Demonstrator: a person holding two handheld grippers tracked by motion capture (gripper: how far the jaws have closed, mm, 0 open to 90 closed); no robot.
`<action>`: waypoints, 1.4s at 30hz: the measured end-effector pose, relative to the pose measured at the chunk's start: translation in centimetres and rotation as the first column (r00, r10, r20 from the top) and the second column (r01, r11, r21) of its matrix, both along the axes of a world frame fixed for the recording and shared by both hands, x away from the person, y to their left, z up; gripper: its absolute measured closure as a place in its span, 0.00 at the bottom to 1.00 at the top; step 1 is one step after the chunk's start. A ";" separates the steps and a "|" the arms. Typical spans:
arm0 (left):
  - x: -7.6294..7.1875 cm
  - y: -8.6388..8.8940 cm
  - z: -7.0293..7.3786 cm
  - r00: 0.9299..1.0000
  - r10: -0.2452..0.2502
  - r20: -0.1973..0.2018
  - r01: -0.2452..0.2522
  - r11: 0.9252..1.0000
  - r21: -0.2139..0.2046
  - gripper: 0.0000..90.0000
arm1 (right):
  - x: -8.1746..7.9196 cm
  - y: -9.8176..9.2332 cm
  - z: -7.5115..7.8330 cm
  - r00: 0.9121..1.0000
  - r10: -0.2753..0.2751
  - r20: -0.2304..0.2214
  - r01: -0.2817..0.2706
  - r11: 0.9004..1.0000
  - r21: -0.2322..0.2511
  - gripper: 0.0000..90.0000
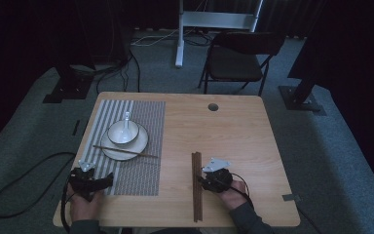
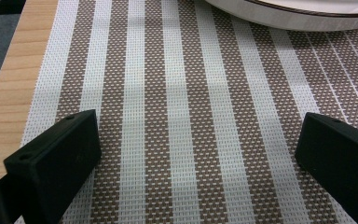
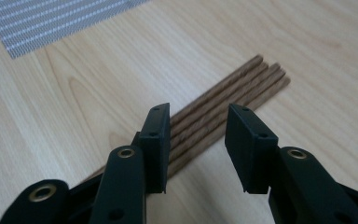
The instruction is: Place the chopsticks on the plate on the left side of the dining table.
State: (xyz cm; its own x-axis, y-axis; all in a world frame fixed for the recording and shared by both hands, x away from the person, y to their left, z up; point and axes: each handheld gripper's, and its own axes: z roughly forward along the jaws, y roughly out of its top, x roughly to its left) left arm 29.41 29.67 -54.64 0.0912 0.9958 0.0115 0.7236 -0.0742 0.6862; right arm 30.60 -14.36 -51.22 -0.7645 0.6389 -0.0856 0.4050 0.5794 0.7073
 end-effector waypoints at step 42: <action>0.0 0.0 0.0 1.000 0.000 0.000 0.000 1.000 0.000 0.00 | 0.6 -1.5 -1.8 0.989 -0.120 -0.083 0.113 0.991 -0.075 0.78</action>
